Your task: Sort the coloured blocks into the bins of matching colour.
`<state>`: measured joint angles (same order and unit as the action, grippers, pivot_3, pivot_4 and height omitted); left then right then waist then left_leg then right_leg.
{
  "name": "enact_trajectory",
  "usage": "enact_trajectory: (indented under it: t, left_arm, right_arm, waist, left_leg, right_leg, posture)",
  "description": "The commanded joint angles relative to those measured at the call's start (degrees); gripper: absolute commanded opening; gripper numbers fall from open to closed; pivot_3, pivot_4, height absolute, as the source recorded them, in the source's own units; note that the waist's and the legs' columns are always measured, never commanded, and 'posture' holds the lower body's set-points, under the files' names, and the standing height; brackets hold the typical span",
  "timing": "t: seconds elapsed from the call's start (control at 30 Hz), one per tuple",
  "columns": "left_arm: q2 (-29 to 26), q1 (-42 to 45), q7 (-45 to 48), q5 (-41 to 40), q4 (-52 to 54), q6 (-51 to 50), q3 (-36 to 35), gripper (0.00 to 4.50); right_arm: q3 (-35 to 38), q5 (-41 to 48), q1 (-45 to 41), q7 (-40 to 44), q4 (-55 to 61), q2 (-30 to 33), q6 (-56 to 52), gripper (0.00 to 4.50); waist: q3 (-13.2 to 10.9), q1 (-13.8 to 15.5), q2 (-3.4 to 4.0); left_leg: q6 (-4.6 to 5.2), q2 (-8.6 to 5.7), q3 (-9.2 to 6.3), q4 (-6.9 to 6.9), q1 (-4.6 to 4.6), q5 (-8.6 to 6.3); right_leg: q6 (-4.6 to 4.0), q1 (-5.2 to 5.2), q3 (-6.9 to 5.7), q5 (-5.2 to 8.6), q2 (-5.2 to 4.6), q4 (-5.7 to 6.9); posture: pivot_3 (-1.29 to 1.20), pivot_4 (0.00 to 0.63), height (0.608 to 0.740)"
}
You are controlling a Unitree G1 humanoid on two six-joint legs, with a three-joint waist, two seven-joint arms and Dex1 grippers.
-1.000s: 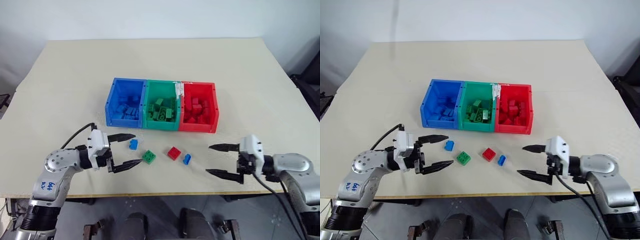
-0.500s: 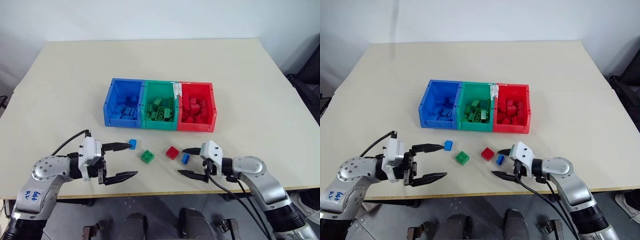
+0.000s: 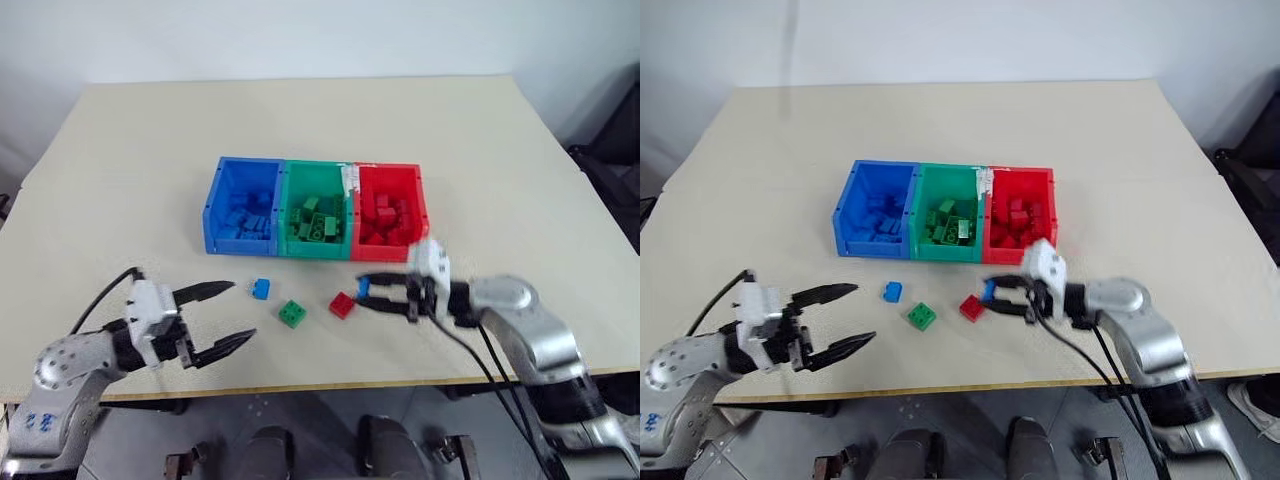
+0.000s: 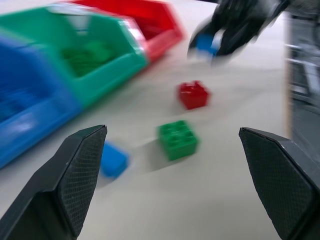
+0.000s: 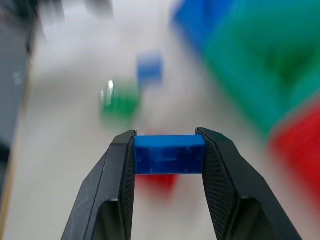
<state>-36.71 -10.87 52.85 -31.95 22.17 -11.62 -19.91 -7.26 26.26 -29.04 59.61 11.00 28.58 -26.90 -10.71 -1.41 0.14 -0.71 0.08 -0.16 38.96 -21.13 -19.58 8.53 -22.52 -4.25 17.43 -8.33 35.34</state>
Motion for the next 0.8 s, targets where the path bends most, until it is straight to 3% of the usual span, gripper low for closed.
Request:
enact_trajectory:
  t: [0.03, 0.23, 0.4, 0.53, 0.7, 0.8]
  left_arm:
    - [0.9, -4.9, -1.4, -1.2, 2.8, 1.5, -5.4, 4.5]
    - [3.4, -13.5, -3.1, -0.8, 4.0, 3.8, -11.8, 4.5]
    - [5.5, -16.6, -5.3, -0.7, 7.6, 4.5, -13.0, 4.5]
    - [5.8, -17.4, -6.4, -0.7, 9.2, 4.3, -13.1, 4.5]
    - [4.0, -15.2, -6.4, -0.9, 8.7, 3.7, -12.3, 4.5]
    - [3.0, -13.4, -6.0, -0.8, 7.9, 3.4, -11.3, 4.5]
  right_arm:
    - [-3.3, 1.3, -7.5, -3.3, -1.0, -6.1, -4.3, 1.44]
    - [-10.1, -9.2, -26.6, -12.4, -23.5, -24.9, 2.3, 1.44]
    - [-11.1, -17.9, -35.7, -19.6, -43.0, -31.8, 11.9, 1.44]
    - [-9.7, -19.1, -38.2, -18.8, -49.0, -33.1, 16.2, 2.75]
    - [-7.6, -18.8, -36.3, -14.9, -46.4, -29.1, 19.6, 4.42]
    - [-5.8, -17.2, -32.9, -11.7, -41.2, -25.8, 20.8, 4.47]
  waist:
    - [0.0, -0.2, 0.0]
    - [0.0, -0.5, 0.01]
    - [0.1, -0.3, -0.14]
    - [0.1, -0.5, -0.18]
    - [0.1, -1.2, -0.16]
    - [0.1, -1.0, -0.16]
  left_leg:
    - [-0.03, 0.0, -0.05, 0.0, -0.01, -0.02]
    - [-0.05, -0.07, -0.07, 0.0, -0.07, -0.04]
    - [0.03, -0.2, -0.29, -0.01, -0.15, -0.11]
    - [0.12, -0.25, -0.33, -0.01, -0.17, -0.22]
    - [0.03, -0.2, -0.27, -0.13, -0.17, -0.28]
    - [0.02, -0.19, -0.27, -0.11, -0.18, -0.28]
  right_leg:
    - [-0.03, -0.02, -0.01, 0.02, 0.0, 0.02]
    - [-0.12, -0.22, 0.09, 0.07, -0.03, 0.23]
    - [-0.22, -0.22, 0.05, 0.1, -0.19, 0.31]
    - [-0.24, -0.21, 0.05, 0.09, -0.23, 0.27]
    - [-0.33, -0.29, -0.02, 0.14, -0.09, 0.26]
    - [-0.33, -0.27, -0.07, 0.14, -0.08, 0.25]
  posture:
    - [0.0, 0.15, 0.74]
    - [0.0, 0.15, 0.74]
    - [0.0, 0.15, 0.74]
    - [0.0, 0.15, 0.74]
    - [0.0, 0.15, 0.74]
    - [0.0, 0.15, 0.74]
